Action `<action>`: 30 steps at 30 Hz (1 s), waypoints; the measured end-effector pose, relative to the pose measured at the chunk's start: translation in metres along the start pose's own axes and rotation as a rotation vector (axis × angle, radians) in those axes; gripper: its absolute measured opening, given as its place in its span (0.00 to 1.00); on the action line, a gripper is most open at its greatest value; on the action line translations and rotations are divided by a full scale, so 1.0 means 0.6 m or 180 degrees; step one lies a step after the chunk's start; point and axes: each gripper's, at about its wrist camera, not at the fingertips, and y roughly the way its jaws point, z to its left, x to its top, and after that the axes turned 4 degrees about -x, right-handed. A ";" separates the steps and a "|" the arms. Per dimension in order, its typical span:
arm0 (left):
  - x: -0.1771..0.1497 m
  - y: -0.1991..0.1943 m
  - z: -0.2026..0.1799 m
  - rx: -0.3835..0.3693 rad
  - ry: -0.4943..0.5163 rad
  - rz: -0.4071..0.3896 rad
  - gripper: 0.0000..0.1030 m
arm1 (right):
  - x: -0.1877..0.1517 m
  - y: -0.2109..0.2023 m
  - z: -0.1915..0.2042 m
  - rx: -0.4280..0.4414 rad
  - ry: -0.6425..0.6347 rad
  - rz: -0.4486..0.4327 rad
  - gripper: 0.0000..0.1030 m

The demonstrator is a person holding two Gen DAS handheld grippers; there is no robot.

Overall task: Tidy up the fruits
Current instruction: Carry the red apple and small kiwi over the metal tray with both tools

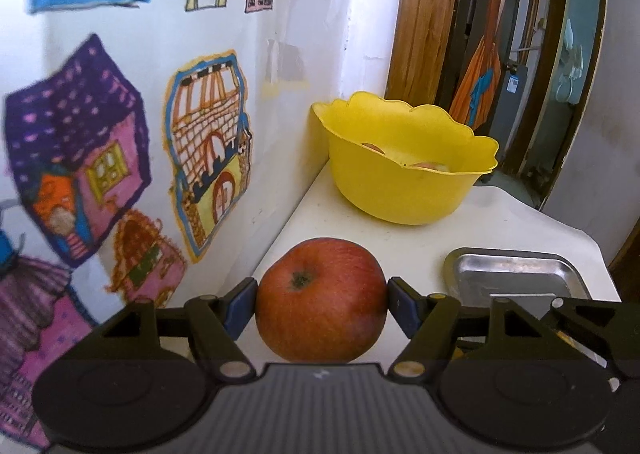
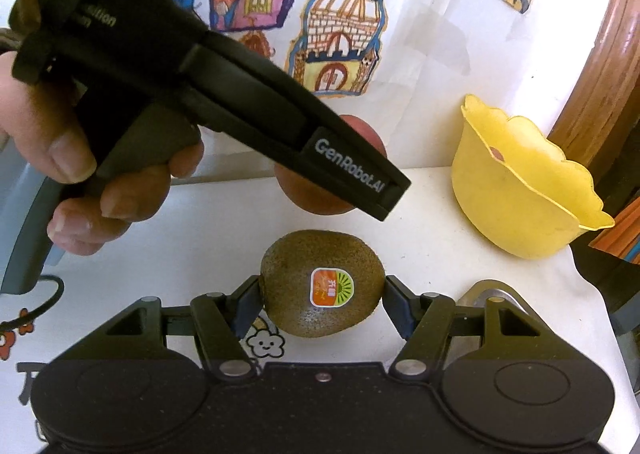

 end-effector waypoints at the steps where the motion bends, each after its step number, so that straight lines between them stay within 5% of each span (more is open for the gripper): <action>1: -0.001 -0.006 -0.002 0.0000 -0.0001 -0.0007 0.72 | -0.001 -0.004 0.000 -0.0006 0.0007 -0.0013 0.64; 17: -0.016 -0.113 -0.084 -0.0213 0.0072 -0.0062 0.72 | -0.053 -0.158 -0.002 -0.0212 0.0277 -0.0249 0.64; 30: -0.008 -0.024 -0.214 -0.0645 0.0162 0.0042 0.72 | -0.165 -0.195 -0.137 -0.0723 0.0739 -0.0147 0.64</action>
